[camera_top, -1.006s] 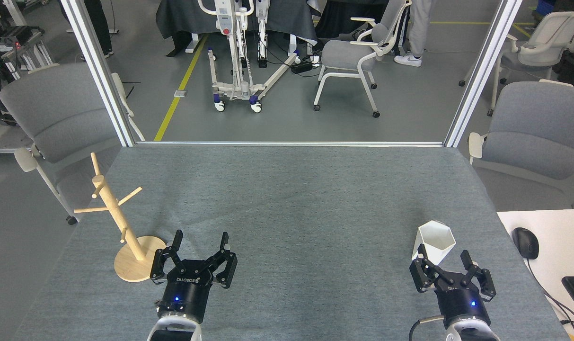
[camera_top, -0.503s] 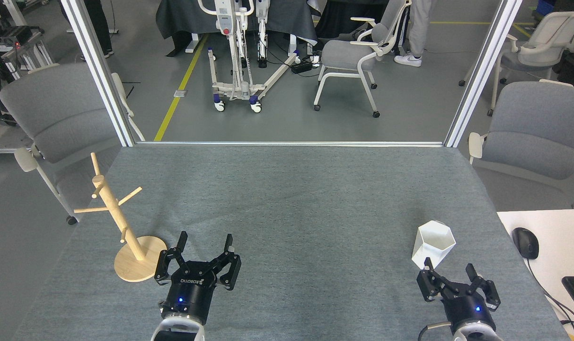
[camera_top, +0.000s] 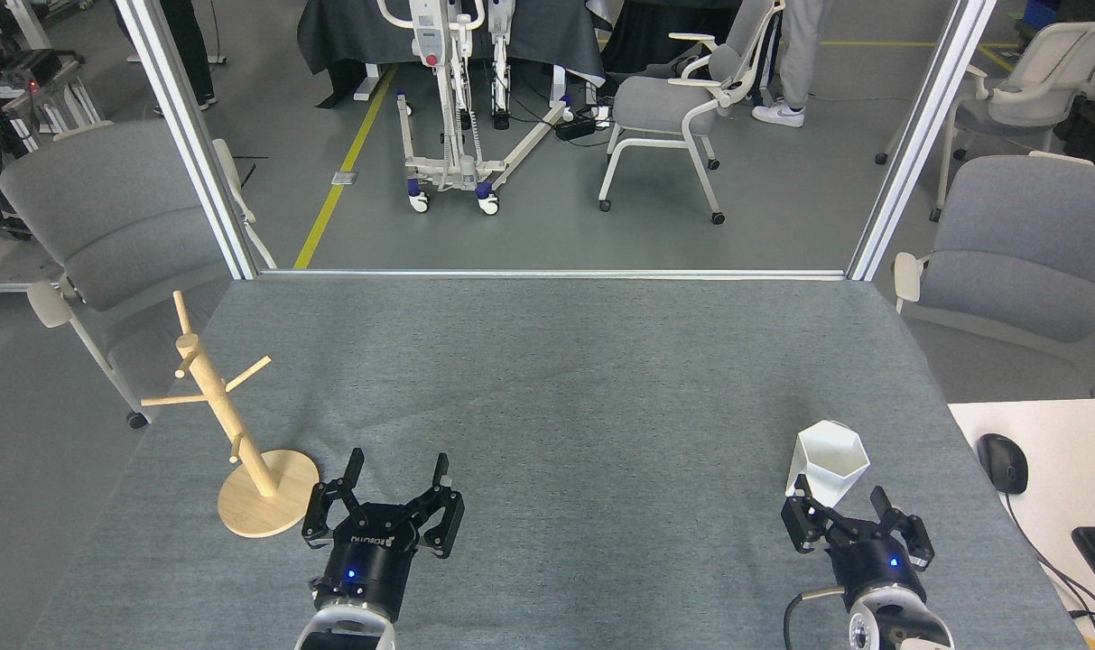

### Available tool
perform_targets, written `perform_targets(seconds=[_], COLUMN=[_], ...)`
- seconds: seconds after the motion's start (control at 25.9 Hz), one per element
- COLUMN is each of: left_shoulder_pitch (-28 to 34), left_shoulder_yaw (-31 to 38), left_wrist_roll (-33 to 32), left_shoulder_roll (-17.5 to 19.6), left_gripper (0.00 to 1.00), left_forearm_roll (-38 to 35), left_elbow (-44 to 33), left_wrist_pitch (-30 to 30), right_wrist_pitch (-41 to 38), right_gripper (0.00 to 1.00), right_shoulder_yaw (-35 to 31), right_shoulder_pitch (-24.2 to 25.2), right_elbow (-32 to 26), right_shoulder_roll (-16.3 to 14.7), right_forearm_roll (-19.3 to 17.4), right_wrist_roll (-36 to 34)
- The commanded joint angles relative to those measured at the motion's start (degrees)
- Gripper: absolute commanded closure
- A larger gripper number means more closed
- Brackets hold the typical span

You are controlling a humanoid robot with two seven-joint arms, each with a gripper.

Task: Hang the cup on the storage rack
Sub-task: 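Close the right gripper on the white cup's rim and lift it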

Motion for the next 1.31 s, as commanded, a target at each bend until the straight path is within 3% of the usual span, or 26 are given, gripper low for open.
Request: perform_targets(seconds=[0.0, 0.7, 1.28], left_shoulder_pitch=[-0.49, -1.28, -1.37], left_shoulder_yaw=[-0.01, 0.0, -0.01], left_wrist_roll=[0.06, 0.06, 0.06], left_shoulder_roll=[-0.13, -0.13, -0.13], left_gripper=[0.01, 0.01, 0.01], left_forearm_roll=[-0.08, 0.0, 0.0], left_elbow=[0.88, 2.2, 3.61], left_wrist_pitch=[-0.01, 0.08, -0.01], right_wrist_pitch=[-0.02, 0.07, 1.83], right_gripper=[0.0, 0.0, 0.0], right_shoulder_yaw=[-0.08, -0.08, -0.17], right_shoulder_pitch=[-1.06, -6.07, -6.6], right_elbow=[1.1, 5.93, 8.83], right_shoulder_roll=[0.0, -0.62, -1.06], right_forearm_roll=[0.0, 0.0, 0.09], right_wrist_roll=[0.16, 0.16, 0.16])
